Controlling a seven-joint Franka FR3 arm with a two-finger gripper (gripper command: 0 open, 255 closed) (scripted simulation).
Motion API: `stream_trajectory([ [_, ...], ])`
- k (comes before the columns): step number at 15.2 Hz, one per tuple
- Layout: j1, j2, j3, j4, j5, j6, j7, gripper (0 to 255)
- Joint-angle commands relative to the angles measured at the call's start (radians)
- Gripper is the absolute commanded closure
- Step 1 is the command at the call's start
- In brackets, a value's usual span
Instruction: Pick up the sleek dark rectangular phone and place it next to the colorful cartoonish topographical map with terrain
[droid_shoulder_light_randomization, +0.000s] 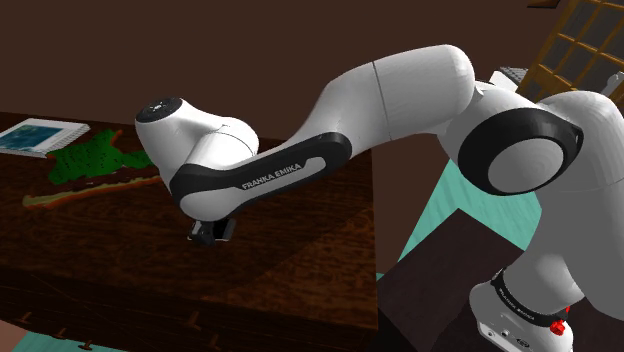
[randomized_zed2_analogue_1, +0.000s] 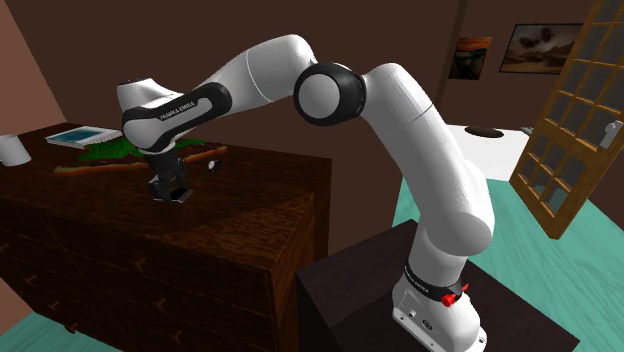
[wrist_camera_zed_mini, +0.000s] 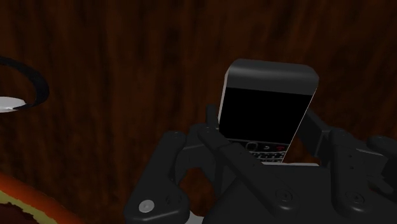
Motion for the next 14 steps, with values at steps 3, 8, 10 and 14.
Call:
stream_trajectory([
  [3,0.0,0.0,0.0,0.0,0.0,0.0,0.0,0],
  [8,0.001,-0.012,0.002,0.014,0.003,-0.025,-0.002,0],
  [10,0.004,-0.031,0.006,0.049,0.008,-0.079,-0.007,0],
  [14,0.005,-0.038,0.007,0.065,0.01,-0.101,-0.008,0],
])
